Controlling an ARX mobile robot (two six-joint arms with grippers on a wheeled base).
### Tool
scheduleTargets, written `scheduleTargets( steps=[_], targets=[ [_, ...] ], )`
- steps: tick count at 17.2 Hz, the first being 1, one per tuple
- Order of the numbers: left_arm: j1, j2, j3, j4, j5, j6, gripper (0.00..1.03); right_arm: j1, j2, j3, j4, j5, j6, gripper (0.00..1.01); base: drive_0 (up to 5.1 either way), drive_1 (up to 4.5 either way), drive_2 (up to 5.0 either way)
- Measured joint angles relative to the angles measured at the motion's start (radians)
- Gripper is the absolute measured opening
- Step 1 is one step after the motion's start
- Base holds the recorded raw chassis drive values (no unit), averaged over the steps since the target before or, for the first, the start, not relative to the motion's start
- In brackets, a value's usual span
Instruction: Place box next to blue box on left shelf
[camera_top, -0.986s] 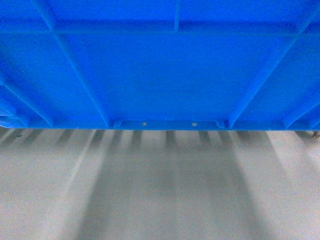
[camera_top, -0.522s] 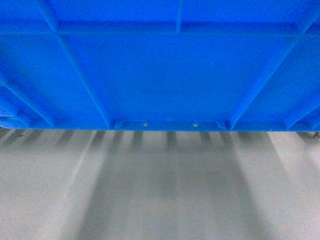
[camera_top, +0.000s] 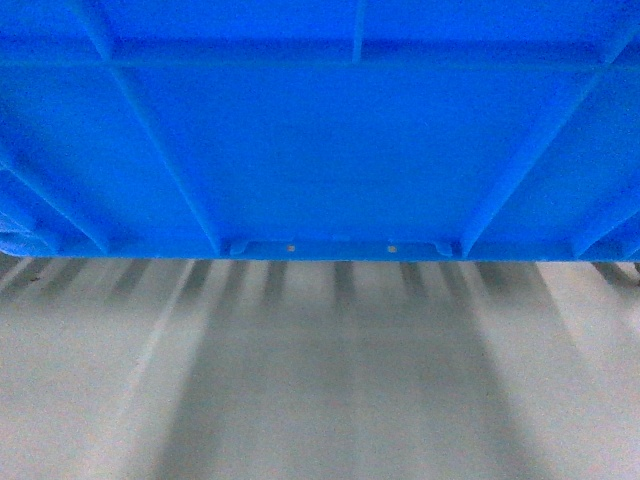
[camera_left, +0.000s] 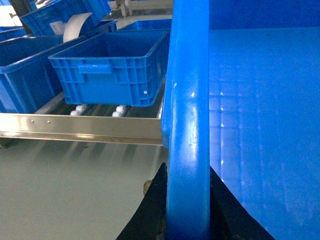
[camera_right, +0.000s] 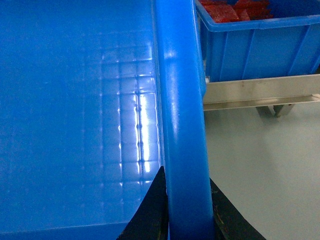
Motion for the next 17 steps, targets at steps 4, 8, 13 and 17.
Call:
scheduleTargets(
  steps=[4, 8, 13, 17],
  targets=[
    [0.000, 0.001, 0.000, -0.002, 0.000, -0.001, 0.12, 0.000, 0.002, 0.000, -0.002, 0.000, 0.000, 0.10, 0.0, 4.29, -4.2],
    [0.000, 0.002, 0.000, 0.000, 0.000, -0.004, 0.12, 0.000, 0.002, 0.000, 0.003, 0.000, -0.002, 0.10, 0.1, 4.36, -4.2],
    [0.000, 0.001, 0.000, 0.000, 0.000, -0.003, 0.12, 0.000, 0.003, 0.000, 0.002, 0.000, 0.000, 0.10, 0.0, 4.29, -4.3],
    [0.000, 0.001, 0.000, -0.001, -0.001, -0.002, 0.12, 0.000, 0.005, 0.000, 0.000, 0.000, 0.000, 0.10, 0.1, 4.37, -4.2]
  ],
)
